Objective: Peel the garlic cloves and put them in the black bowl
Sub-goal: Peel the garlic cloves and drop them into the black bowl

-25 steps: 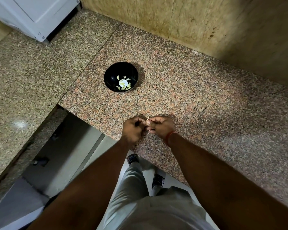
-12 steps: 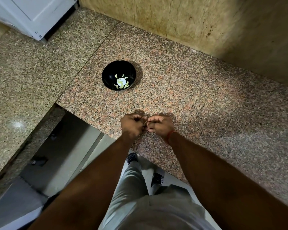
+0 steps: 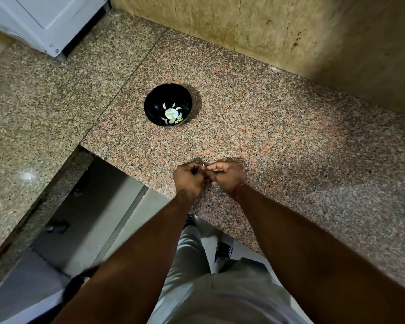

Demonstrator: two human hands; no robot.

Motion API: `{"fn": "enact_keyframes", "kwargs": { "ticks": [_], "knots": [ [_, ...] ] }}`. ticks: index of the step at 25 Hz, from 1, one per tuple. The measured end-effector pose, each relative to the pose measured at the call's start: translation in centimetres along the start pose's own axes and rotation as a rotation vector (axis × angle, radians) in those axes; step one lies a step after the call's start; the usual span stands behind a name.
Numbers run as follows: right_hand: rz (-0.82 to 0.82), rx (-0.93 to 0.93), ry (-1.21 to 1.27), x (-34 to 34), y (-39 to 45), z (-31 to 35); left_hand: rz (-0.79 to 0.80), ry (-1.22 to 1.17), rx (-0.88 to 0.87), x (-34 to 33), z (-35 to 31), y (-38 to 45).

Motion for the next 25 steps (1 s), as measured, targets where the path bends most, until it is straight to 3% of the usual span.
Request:
{"fn": "enact_keyframes", "kwargs": {
  "ticks": [10, 19, 25],
  "knots": [
    [-0.077, 0.139, -0.186, -0.3, 0.3, -0.2, -0.093, -0.122, 0.058, -0.2, 0.6, 0.0],
    [-0.091, 0.074, -0.146, -0.6, 0.8, -0.7, -0.198, -0.066, 0.006, -0.5, 0.1, -0.8],
    [0.008, 0.217, -0.3, -0.7, 0.0, 1.0, -0.162, -0.099, 0.013, -0.1, 0.5, -0.8]
  ]
}}
Point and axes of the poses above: each hand's wrist, its own y-axis towards the middle knuckle, its own x-axis out of the back of the hand, z = x × y, the point moved 5 cm from there along y, towards the middle knuckle, and after that the axes turned 1 degree about z, right-handed, at the moved point
